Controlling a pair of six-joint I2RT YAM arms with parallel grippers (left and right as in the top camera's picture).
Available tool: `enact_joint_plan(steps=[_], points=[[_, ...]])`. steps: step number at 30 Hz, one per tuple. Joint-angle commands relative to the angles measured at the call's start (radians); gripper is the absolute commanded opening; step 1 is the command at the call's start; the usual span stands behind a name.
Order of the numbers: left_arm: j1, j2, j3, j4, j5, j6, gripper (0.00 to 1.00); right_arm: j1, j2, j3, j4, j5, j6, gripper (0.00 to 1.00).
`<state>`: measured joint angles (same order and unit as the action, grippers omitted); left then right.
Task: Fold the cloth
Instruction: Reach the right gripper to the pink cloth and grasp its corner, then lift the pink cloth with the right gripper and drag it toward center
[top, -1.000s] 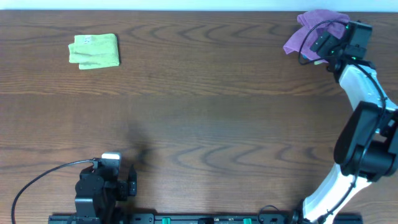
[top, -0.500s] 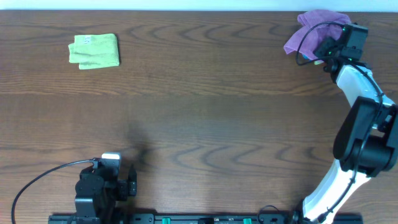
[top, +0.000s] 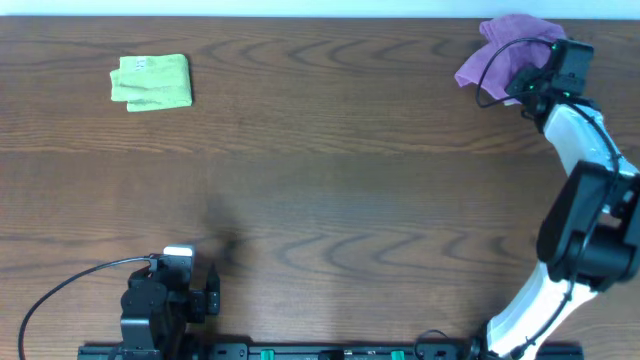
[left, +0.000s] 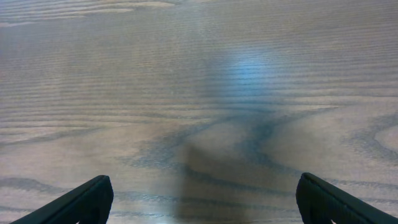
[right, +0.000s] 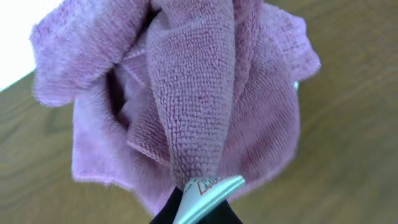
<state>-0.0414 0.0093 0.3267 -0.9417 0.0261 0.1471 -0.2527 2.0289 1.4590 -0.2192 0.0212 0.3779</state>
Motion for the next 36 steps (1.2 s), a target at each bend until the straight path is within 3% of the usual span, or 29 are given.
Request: enact_joint_plan(steps=[1,16,29,36], points=[[-0.003,-0.006,-0.013,-0.052,-0.003,0.032,0.95,0.019,-0.145,0.021,-0.055,0.001,-0.047,0.01],[-0.003,-0.006,-0.013,-0.052,-0.003,0.032,0.95,0.151,-0.516,0.021,-0.54,-0.041,-0.123,0.01],[-0.003,-0.006,-0.013,-0.052,-0.003,0.032,0.96,0.454,-0.7,0.021,-0.853,-0.09,-0.153,0.01],[-0.003,-0.006,-0.013,-0.052,-0.003,0.032,0.96,0.645,-0.687,0.019,-0.874,-0.129,-0.123,0.01]])
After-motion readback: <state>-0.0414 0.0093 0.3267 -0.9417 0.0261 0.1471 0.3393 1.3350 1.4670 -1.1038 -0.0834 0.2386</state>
